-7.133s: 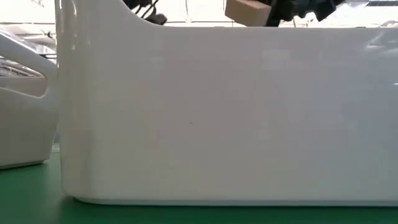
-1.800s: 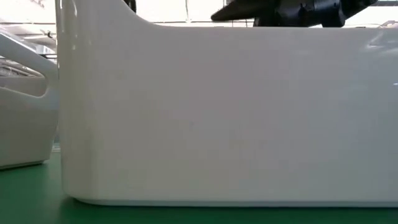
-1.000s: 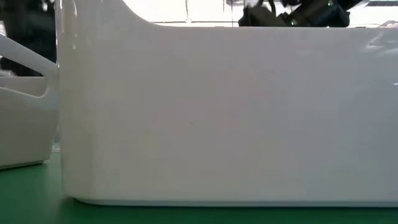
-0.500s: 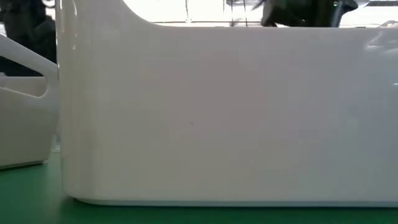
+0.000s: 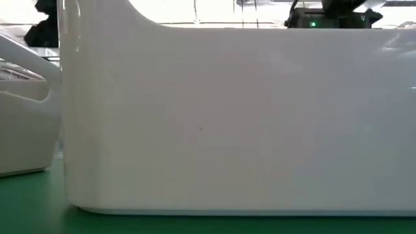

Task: Sort & place blocks by color
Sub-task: Put the bottom pink block into the white bin

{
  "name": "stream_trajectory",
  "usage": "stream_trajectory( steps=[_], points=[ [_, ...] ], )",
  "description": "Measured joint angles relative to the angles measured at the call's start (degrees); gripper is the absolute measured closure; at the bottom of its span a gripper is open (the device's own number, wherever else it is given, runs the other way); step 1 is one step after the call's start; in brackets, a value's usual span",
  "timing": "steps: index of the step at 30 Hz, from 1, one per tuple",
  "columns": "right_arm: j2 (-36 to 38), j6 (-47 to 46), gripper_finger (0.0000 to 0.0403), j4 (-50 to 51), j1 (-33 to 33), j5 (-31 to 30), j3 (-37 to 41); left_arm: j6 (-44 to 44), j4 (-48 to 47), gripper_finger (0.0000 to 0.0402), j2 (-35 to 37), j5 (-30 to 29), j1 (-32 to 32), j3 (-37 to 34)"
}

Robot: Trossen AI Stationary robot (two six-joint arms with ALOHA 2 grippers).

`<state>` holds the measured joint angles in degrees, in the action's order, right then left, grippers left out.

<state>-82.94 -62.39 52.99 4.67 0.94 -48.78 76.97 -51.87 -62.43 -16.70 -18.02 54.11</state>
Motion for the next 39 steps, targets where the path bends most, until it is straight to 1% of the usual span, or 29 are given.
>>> stream_trajectory(
  steps=[5,9,13,18,24,28,30,34,39],
  points=[
    [0.0,-0.4,0.0163,-7.6,0.0,0.7,3.2,-2.0,0.0,0.0188,0.0,-2.0,0.0,2.5],
    [0.0,-0.1,0.0171,-8.6,-0.1,-1.2,4.9,-2.7,-0.1,0.0188,0.0,-3.3,0.0,3.1],
    [0.1,0.0,0.0207,-9.1,-0.1,-2.4,6.9,-3.0,0.0,0.0188,0.0,-3.4,0.0,3.1],
    [0.2,0.7,0.0290,-9.8,-0.1,-2.5,7.2,-3.2,1.7,0.0188,0.0,-3.7,0.0,3.1],
    [1.2,3.2,0.0293,-11.9,-0.1,-1.2,6.8,-3.5,2.4,0.0188,0.0,-3.7,0.0,3.1],
    [5.2,3.6,0.0293,-18.5,-0.1,-0.9,6.0,-4.4,2.4,0.0188,0.0,-3.9,0.0,3.1],
    [7.3,4.7,0.0293,-23.3,0.0,-2.2,6.1,-5.3,2.4,0.0188,0.0,-3.9,0.0,3.1],
    [11.5,8.7,0.0293,-37.1,0.1,-5.7,6.0,-6.8,2.4,0.0188,0.0,-4.0,0.0,3.1],
    [13.4,19.2,0.0293,-55.4,1.1,-6.9,6.0,-8.8,2.5,0.0188,0.0,-4.7,0.0,3.1]
  ],
)
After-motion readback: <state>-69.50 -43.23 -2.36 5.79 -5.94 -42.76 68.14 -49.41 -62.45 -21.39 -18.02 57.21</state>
